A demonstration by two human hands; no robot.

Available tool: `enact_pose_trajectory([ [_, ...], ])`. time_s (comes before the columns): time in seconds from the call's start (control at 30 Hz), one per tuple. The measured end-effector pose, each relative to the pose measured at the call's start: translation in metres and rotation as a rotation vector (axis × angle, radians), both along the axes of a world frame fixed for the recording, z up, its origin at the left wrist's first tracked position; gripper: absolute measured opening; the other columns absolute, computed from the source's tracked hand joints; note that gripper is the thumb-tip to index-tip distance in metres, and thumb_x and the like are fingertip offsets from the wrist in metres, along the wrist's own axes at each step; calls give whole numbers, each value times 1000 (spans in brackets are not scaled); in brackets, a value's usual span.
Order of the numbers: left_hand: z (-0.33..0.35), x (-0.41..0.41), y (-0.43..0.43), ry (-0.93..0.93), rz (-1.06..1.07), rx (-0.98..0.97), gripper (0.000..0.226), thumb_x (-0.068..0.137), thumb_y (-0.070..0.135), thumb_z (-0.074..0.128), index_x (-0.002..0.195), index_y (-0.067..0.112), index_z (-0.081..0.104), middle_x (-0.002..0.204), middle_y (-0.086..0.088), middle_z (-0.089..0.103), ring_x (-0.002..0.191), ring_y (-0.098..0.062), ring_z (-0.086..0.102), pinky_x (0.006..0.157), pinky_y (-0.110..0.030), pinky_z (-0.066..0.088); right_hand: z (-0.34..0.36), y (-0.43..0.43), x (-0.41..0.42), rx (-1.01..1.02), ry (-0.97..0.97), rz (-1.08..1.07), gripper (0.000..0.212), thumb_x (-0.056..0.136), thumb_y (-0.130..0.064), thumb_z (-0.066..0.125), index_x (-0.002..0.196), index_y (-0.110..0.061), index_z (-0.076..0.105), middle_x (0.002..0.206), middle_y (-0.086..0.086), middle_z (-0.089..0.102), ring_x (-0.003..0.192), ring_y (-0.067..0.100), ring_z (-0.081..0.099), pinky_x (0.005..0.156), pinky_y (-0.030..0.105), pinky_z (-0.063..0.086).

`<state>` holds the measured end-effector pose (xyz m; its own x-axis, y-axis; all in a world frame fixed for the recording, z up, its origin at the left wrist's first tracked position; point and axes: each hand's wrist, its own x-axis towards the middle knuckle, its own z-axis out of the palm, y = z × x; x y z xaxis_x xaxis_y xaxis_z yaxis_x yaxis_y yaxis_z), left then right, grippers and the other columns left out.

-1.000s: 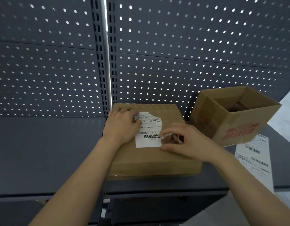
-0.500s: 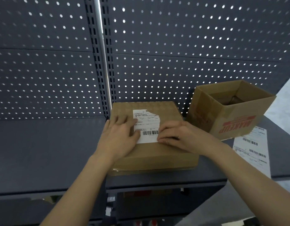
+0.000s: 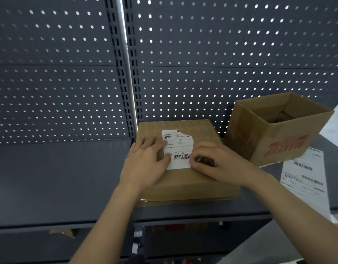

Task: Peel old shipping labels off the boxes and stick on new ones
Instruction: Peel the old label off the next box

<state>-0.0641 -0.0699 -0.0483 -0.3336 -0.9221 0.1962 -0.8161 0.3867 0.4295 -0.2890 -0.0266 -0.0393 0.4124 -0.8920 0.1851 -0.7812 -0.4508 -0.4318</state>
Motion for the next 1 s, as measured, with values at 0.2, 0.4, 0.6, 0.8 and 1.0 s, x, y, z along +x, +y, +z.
enact_pose_trajectory([
  [0.2, 6, 0, 3, 76, 38, 13, 43, 96, 37, 48, 139, 36, 49, 146, 16, 41, 139, -9, 23, 107, -37, 29, 4, -3, -4, 70, -49, -29, 22, 89, -38, 68, 110, -32, 70, 106, -23, 56, 98, -3, 54, 84, 13, 40],
  [0.4, 5, 0, 1, 116, 49, 57, 39, 95, 37, 50, 134, 39, 53, 142, 17, 44, 138, -12, 27, 97, -39, 35, 5, -12, 2, 34, 61, 25, 11, 96, -27, 60, 100, -27, 70, 102, -17, 57, 94, 0, 54, 87, 28, 45],
  [0.6, 4, -2, 0, 114, 48, 57, 38, 96, 33, 47, 134, 39, 54, 142, 17, 46, 139, -13, 26, 99, -39, 34, 4, -21, 17, -87, 270, 52, 13, 100, -26, 47, 103, -26, 60, 107, -10, 55, 85, 17, 57, 72, 43, 49],
  [0.8, 5, -2, 0, 118, 37, 25, 39, 99, 22, 42, 133, 34, 55, 140, 13, 48, 133, -12, 28, 98, -34, 31, 7, -26, 24, -134, 413, 30, 20, 103, -31, 41, 117, -29, 55, 113, -5, 51, 84, 23, 57, 65, 36, 42],
  [1.0, 3, -4, -3, 110, 33, -9, 38, 98, 20, 43, 131, 30, 57, 136, 13, 51, 128, -12, 35, 95, -33, 33, 9, -28, 23, -35, 271, 20, 21, 102, -31, 44, 115, -26, 60, 114, -5, 53, 97, 16, 54, 76, 34, 43],
])
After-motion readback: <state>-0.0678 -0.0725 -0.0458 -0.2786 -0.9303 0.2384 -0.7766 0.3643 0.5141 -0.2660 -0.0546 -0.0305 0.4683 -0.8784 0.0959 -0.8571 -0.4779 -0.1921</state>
